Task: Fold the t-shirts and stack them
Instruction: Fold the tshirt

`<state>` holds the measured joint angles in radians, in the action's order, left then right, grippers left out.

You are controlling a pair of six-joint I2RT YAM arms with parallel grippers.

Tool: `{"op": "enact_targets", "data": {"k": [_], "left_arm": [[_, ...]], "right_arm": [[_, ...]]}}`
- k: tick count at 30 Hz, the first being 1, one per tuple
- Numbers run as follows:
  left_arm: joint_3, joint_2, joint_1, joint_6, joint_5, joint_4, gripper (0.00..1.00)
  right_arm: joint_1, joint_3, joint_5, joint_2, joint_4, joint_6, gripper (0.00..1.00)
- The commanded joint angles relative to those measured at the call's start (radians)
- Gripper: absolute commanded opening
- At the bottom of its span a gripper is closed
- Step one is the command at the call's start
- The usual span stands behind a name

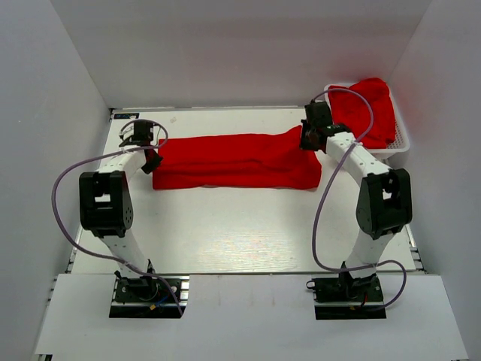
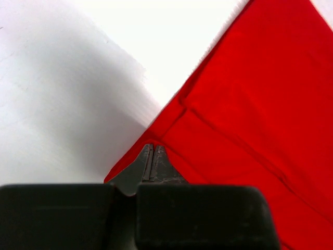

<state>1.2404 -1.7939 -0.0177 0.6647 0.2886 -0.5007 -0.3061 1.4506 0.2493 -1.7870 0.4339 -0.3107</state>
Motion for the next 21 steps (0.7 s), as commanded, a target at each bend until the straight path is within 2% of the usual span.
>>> {"op": "enact_targets", "data": {"k": [1,9,12,15,16,17,18,20,21], "left_arm": [[0.054,-0.036,-0.008,-0.024,-0.006,0.043,0.00],[0.148,-0.142,-0.008,-0.074,-0.019,0.062,0.00],[0.195,-0.180,-0.008,-0.083,-0.019,0.022,0.25],[0.218,-0.190,-0.008,-0.093,-0.019,0.008,0.51],[0.228,-0.190,-0.008,-0.093,-0.019,-0.010,0.66],[0.246,-0.190,-0.008,-0.102,-0.019,-0.022,0.72],[0.246,-0.190,-0.008,-0.102,-0.019,-0.032,0.80],[0.275,-0.179,-0.008,-0.114,-0.009,-0.048,0.95],[0.275,-0.179,-0.008,-0.123,-0.009,-0.059,1.00]], "right_arm": [[0.022,0.065,-0.028,-0.043,-0.052,0.039,0.00],[0.053,0.125,-0.073,-0.188,-0.193,0.133,0.00],[0.061,0.175,-0.081,-0.245,-0.224,0.160,0.00],[0.068,0.227,-0.140,-0.310,-0.233,0.199,0.05],[0.065,0.272,-0.148,-0.322,-0.216,0.202,0.12],[0.068,0.319,-0.159,-0.331,-0.196,0.205,0.31],[0.068,0.332,-0.179,-0.339,-0.163,0.217,0.34],[0.067,0.356,-0.208,-0.344,-0.147,0.228,0.51],[0.067,0.361,-0.211,-0.336,-0.133,0.240,0.71]]}}
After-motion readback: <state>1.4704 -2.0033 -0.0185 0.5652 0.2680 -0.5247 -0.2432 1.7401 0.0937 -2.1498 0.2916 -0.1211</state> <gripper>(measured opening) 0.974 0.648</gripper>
